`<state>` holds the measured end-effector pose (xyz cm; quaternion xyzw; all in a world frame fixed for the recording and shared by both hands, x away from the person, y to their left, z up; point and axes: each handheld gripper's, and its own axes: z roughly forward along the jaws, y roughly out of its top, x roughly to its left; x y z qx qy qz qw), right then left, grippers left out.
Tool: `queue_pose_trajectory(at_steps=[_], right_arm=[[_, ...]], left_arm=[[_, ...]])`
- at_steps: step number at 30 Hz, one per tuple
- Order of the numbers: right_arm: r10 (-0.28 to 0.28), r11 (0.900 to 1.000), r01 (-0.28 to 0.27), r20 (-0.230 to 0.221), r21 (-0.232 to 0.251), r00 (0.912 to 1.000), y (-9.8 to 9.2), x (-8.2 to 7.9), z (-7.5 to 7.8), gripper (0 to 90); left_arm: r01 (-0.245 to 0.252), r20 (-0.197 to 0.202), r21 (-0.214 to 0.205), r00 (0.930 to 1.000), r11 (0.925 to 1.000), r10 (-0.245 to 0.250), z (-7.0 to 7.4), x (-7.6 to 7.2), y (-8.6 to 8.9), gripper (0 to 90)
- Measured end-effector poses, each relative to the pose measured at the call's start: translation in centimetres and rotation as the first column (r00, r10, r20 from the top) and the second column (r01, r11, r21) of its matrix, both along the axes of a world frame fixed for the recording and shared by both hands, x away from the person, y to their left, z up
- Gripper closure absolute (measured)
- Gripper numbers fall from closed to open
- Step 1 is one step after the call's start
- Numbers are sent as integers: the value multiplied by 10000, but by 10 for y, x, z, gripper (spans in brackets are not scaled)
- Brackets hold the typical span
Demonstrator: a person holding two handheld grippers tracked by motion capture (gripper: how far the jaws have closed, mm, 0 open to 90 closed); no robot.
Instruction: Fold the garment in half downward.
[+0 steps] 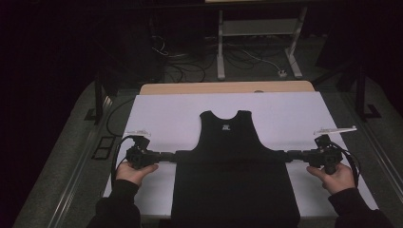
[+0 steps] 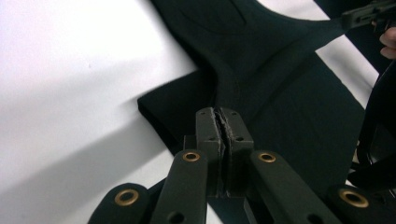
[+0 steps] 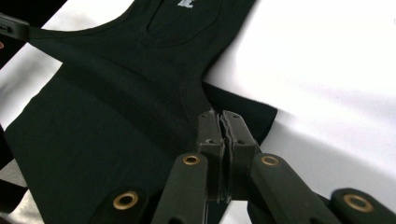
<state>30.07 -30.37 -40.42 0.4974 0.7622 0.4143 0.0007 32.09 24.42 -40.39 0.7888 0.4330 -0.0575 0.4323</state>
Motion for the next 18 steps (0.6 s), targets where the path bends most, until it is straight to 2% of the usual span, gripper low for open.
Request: queue_pose_trajectory(at_steps=[18], right_arm=[[235, 9976, -296, -950, -628, 9952, 6, -6, -19, 855]], left_arm=[[559, -696, 837, 9963, 9949, -501, -14, -6, -5, 861]])
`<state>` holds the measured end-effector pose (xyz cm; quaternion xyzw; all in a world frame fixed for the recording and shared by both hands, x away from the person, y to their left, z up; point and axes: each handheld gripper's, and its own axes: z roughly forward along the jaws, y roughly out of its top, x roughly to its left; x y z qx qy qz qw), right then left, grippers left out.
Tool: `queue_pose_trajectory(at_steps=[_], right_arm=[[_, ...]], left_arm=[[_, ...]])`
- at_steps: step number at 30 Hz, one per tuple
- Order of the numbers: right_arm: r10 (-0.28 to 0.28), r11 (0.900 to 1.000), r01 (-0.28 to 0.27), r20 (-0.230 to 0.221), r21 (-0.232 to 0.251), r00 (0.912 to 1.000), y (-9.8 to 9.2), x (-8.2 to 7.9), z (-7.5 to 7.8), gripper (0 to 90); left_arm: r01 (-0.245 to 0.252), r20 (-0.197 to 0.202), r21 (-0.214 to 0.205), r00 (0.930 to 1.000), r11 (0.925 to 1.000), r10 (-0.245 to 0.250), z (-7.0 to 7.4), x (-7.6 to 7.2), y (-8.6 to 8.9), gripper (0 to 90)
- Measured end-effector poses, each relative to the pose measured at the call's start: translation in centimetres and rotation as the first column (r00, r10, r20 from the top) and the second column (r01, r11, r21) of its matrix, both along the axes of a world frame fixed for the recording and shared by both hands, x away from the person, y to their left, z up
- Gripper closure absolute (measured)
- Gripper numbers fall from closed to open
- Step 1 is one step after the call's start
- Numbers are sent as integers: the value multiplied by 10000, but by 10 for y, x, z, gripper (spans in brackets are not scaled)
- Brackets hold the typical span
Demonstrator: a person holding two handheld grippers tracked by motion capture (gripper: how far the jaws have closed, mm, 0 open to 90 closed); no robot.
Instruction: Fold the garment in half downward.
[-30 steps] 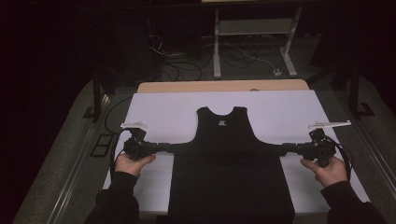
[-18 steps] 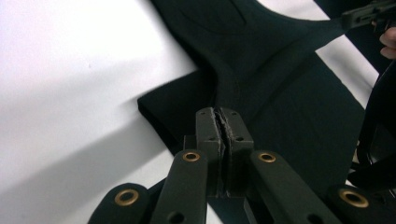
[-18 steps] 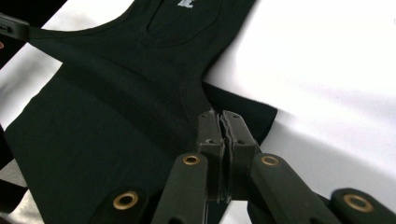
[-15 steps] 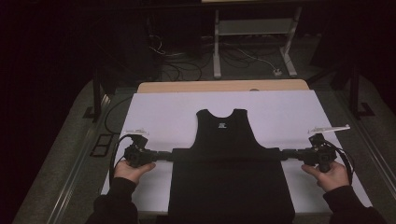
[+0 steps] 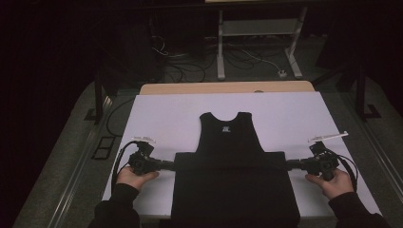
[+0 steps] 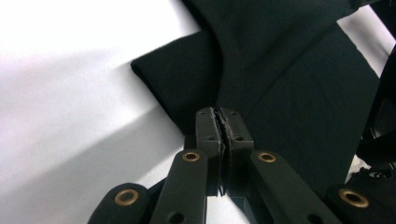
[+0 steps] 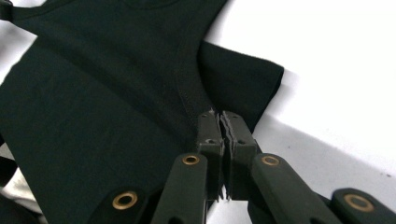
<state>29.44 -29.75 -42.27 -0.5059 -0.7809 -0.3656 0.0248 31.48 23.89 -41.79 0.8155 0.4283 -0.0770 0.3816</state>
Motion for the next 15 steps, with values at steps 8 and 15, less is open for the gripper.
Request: queue_pose_trajectory(at_steps=[8, 15], right_arm=[[124, 9996, -131, -271, -269, 9996, 4, 1, -7, 855], [169, 9993, -182, -379, -332, 9991, 6, 1, -10, 850]], left_arm=[[155, -175, 341, 9997, 9993, -149, -5, 0, -5, 857], [323, -315, 505, 9990, 9982, -307, -9, 0, -10, 846]])
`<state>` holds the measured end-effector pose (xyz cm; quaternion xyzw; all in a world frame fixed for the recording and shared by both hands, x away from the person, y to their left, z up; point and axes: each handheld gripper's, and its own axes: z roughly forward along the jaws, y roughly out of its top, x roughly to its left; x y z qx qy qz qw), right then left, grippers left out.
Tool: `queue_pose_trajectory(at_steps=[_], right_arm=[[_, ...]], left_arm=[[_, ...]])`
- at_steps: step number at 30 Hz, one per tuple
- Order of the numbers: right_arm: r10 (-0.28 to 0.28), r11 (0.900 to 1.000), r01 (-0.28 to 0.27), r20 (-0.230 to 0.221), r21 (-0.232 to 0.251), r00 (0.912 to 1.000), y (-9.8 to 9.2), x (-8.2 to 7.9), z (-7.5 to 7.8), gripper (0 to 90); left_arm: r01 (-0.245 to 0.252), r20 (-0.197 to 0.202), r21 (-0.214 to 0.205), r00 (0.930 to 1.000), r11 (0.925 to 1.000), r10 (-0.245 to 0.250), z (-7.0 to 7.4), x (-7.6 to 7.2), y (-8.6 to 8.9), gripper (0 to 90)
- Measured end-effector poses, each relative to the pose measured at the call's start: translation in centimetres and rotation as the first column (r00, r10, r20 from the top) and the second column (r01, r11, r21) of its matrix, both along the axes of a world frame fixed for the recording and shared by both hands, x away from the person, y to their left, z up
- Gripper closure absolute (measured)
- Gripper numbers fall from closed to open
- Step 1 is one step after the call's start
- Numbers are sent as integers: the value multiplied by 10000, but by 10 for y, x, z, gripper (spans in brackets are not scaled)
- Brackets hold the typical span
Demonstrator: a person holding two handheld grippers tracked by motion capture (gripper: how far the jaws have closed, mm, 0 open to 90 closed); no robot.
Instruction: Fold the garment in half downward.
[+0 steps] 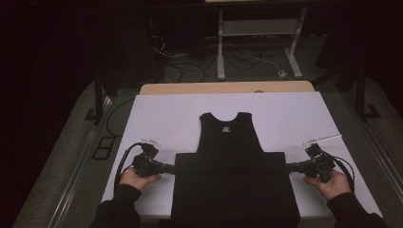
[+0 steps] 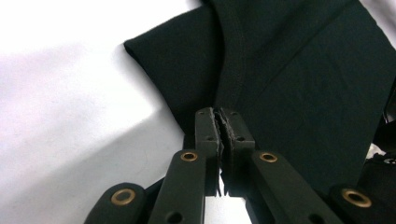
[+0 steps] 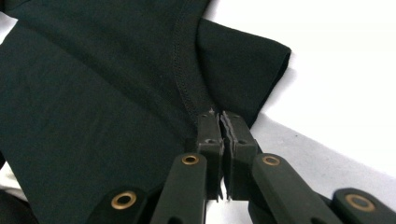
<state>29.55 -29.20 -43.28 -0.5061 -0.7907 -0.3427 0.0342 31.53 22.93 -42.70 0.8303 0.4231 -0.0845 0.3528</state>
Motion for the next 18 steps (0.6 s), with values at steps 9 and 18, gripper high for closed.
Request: queue_pose_trajectory(at_steps=[9, 18], right_arm=[[177, 9993, -168, 266, -346, 9995, 6, -3, 1, 666], [603, 9979, -579, 878, -298, 9943, 13, -6, 6, 436]], left_arm=[[376, -114, -11, 9992, 9993, -377, 3, 1, -3, 626], [562, 423, 571, 9974, 9968, -587, 11, -2, -7, 404]])
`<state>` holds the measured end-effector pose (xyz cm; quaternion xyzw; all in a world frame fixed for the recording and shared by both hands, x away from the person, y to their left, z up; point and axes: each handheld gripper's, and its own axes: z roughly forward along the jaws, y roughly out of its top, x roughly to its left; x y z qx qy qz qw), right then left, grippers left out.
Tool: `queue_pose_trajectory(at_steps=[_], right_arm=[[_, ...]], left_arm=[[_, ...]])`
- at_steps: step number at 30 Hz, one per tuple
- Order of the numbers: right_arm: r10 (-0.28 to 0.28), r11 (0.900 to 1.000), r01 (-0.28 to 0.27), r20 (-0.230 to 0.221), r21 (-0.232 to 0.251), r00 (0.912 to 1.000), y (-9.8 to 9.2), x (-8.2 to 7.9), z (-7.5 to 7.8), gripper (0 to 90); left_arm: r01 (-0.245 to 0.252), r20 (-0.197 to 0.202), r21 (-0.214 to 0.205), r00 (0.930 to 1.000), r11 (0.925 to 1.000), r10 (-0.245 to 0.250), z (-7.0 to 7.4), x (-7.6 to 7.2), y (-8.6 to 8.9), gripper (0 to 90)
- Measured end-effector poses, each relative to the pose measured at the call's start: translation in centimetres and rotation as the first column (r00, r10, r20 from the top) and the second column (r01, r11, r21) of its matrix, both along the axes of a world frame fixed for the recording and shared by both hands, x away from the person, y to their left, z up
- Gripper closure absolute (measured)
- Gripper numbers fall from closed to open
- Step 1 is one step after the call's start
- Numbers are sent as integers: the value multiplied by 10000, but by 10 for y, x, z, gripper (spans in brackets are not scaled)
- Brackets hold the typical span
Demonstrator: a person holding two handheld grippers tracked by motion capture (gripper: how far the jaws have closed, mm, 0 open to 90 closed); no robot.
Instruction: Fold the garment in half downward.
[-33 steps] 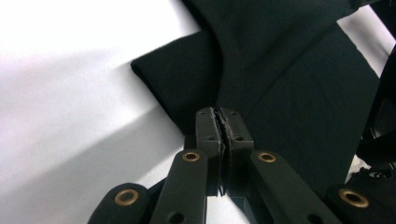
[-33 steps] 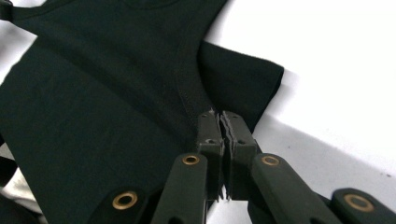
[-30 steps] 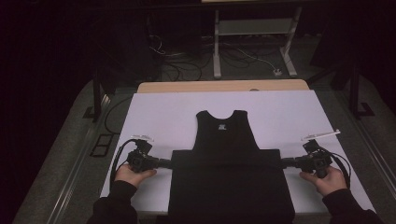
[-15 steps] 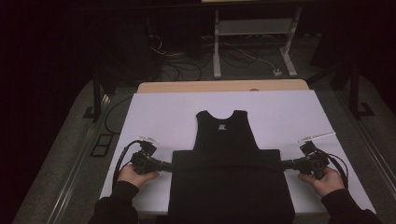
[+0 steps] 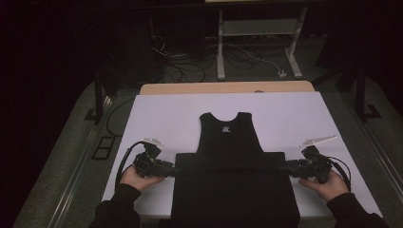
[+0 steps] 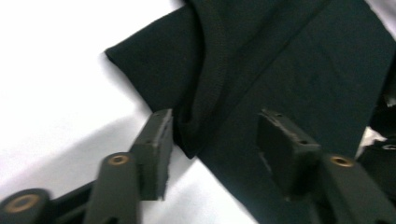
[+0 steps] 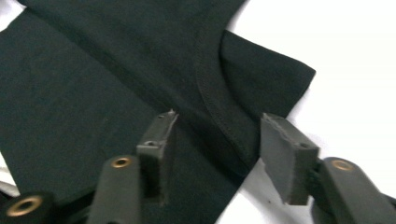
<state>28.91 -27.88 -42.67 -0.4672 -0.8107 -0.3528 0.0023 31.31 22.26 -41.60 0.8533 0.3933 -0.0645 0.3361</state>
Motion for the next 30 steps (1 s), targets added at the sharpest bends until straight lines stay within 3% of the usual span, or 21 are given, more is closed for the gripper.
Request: queue_pose_trajectory(at_steps=[7, 17, 20, 22, 30], right_arm=[[-92, 10000, 92, 313, 3, 9995, 1, 0, 6, 252], [-36, 10000, 42, 754, -80, 9971, 3, 2, 14, 13], [-50, 9999, 58, 800, -90, 9968, 3, 3, 15, 0], [-247, 9996, 256, 1059, -74, 9941, 2, 4, 19, 0], [-464, 9989, 453, 1240, 116, 9912, -3, 14, 25, 0]], left_arm=[[-391, 427, -188, 9983, 9991, 399, 8, -1, 3, 279], [-396, 663, -388, 9969, 9985, 422, 17, 3, 9, 111], [-304, 667, -380, 9972, 9988, 329, 18, 4, 7, 36], [-180, 685, -322, 9974, 9993, 201, 19, 4, 5, 0], [-185, 860, -178, 9961, 9997, 199, 22, 8, 2, 0]])
